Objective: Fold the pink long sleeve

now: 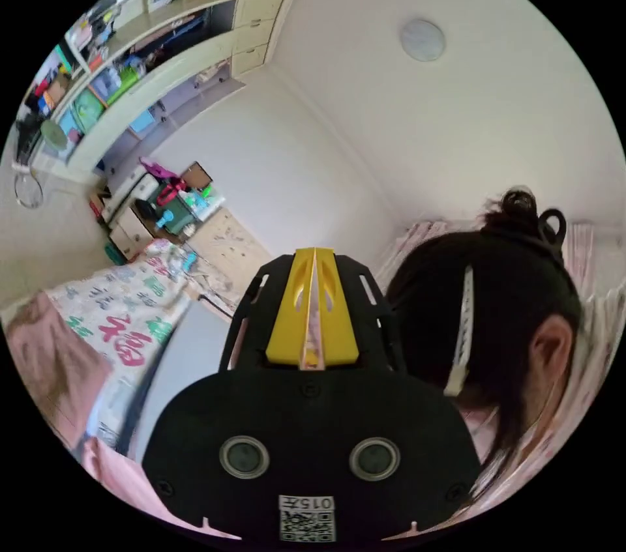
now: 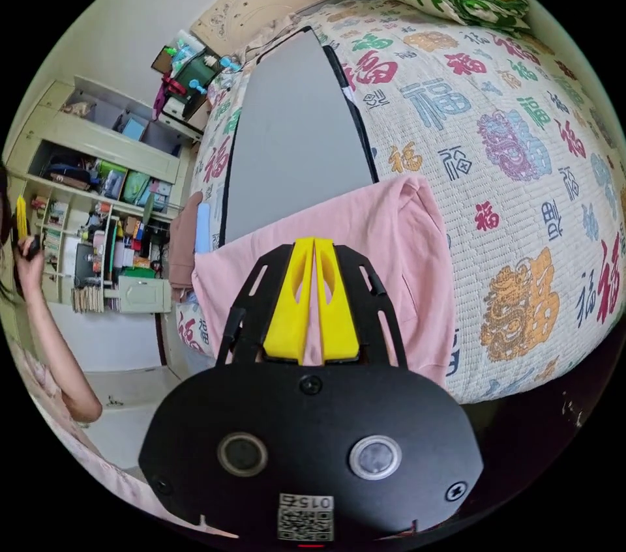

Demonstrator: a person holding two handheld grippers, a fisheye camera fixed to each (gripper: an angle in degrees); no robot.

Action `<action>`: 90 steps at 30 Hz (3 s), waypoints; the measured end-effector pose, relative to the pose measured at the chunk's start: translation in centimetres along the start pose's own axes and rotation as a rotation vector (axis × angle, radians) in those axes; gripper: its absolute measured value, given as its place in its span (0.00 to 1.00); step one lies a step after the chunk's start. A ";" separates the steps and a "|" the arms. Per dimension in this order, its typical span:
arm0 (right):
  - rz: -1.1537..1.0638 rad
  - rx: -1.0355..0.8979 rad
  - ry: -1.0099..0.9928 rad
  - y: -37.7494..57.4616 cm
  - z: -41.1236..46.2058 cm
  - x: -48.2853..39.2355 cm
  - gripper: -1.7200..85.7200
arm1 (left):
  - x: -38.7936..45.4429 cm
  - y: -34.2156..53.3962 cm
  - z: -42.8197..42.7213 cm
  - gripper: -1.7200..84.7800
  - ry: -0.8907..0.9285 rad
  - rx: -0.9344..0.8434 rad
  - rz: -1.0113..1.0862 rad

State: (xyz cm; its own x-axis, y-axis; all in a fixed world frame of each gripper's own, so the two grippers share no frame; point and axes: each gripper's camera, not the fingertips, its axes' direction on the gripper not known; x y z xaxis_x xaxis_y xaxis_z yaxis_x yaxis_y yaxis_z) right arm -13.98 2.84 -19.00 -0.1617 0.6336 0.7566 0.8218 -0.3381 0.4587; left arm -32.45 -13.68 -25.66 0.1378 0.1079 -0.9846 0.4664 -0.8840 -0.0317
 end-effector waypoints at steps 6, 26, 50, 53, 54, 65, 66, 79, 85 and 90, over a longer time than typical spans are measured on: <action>-0.536 -0.189 0.136 2.5 1.2 4.0 0.06 | -9.6 8.1 -1.0 0.02 -0.389 -0.617 0.267; -1.394 -0.630 0.418 6.7 9.2 24.0 0.12 | -15.7 29.8 -4.2 0.14 0.312 -1.902 1.254; -0.670 0.016 0.092 -48.3 -10.8 18.5 0.10 | -19.2 2.2 26.9 0.09 -0.116 -1.151 0.513; -0.616 -0.186 0.005 -41.0 -9.1 23.6 0.11 | -19.0 6.0 19.4 0.10 -0.117 -1.236 0.450; -0.579 -0.276 0.001 -38.0 -8.2 25.7 0.11 | -18.8 7.7 16.6 0.10 -0.131 -1.272 0.391; -0.293 -0.615 -0.103 -29.5 -8.1 35.8 0.08 | -9.7 19.1 8.6 0.16 -0.021 -1.489 0.271; -0.285 -0.641 -0.159 -30.3 -9.0 36.4 0.05 | -8.8 19.4 8.8 0.17 -0.010 -1.478 0.277; -0.341 -0.591 -0.737 -33.9 -14.0 27.0 0.05 | -4.0 14.4 8.3 0.22 -0.414 -1.328 0.327; -0.610 -0.472 -0.423 -30.0 -15.0 23.6 0.11 | -10.3 9.5 6.6 0.06 -0.484 -1.254 0.030; -1.038 -0.570 -0.105 -17.0 -11.0 22.5 0.16 | -12.5 5.0 5.3 0.05 -0.518 -1.222 0.037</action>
State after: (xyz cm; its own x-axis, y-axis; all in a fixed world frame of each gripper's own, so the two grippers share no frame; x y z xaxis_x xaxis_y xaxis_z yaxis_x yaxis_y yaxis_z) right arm -37.60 15.15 -4.67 -0.5394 0.8321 -0.1288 -0.0419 0.1262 0.9911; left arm -36.46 -21.85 -14.44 -0.0522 -0.3330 -0.9415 0.9877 0.1216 -0.0978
